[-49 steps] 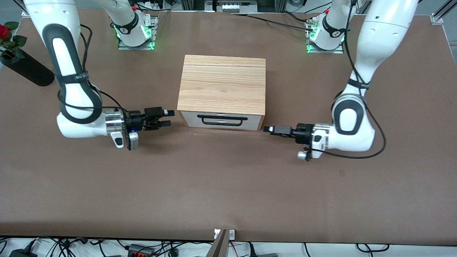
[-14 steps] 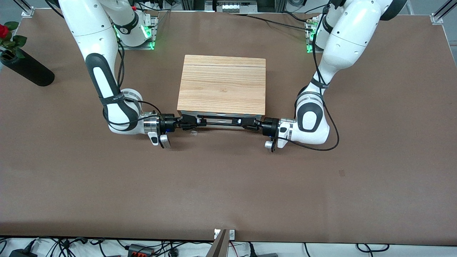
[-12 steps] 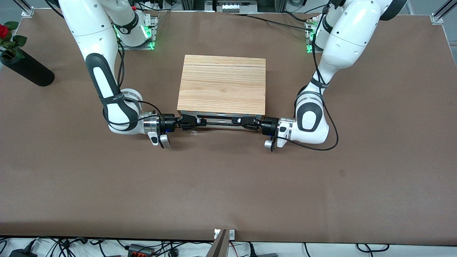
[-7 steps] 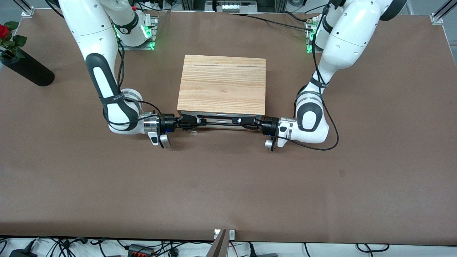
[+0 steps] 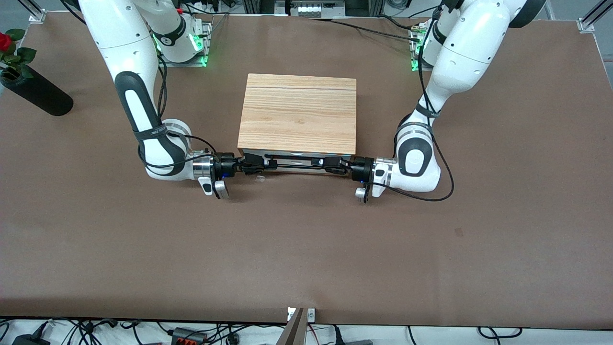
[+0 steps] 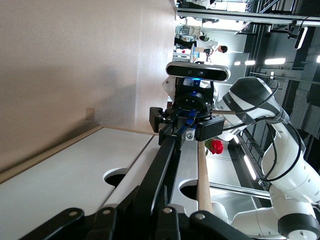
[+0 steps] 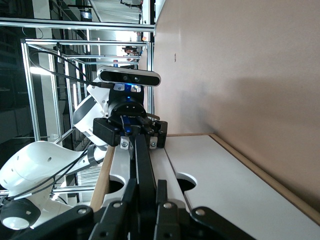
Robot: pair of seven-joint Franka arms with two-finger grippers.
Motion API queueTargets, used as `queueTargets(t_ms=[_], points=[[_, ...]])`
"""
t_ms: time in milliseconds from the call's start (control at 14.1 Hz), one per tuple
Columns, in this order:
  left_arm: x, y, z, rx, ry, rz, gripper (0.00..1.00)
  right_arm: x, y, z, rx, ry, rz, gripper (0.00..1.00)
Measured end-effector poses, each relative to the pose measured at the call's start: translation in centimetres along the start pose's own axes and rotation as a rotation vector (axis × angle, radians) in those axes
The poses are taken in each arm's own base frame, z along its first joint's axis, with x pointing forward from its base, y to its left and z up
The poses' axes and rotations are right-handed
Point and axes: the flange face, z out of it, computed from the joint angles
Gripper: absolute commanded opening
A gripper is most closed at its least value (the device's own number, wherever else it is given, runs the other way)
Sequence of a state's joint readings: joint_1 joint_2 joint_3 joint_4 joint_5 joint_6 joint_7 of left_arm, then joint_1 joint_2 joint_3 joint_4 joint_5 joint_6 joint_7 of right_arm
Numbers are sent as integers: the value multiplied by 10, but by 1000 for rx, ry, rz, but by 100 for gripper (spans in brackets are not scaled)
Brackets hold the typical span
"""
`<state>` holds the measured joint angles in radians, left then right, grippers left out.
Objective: Pull top drawer with both arms simultaneously
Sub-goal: 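Pull the handle outward with both grippers to slide the drawer open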
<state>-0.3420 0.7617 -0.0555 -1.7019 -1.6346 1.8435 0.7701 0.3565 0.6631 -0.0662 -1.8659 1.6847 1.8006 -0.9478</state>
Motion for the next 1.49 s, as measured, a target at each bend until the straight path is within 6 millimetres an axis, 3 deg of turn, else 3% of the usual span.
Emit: queueTargets(t_ms=[426, 1206, 1490], points=[[7, 4, -1, 8, 17, 14, 16, 7, -1, -1, -5, 13, -10, 9], [50, 11, -14, 24, 83, 80, 16, 59, 2, -5, 7, 55, -68, 9], [61, 12, -15, 26, 99, 67, 16, 69, 3, -8, 11, 62, -64, 10]])
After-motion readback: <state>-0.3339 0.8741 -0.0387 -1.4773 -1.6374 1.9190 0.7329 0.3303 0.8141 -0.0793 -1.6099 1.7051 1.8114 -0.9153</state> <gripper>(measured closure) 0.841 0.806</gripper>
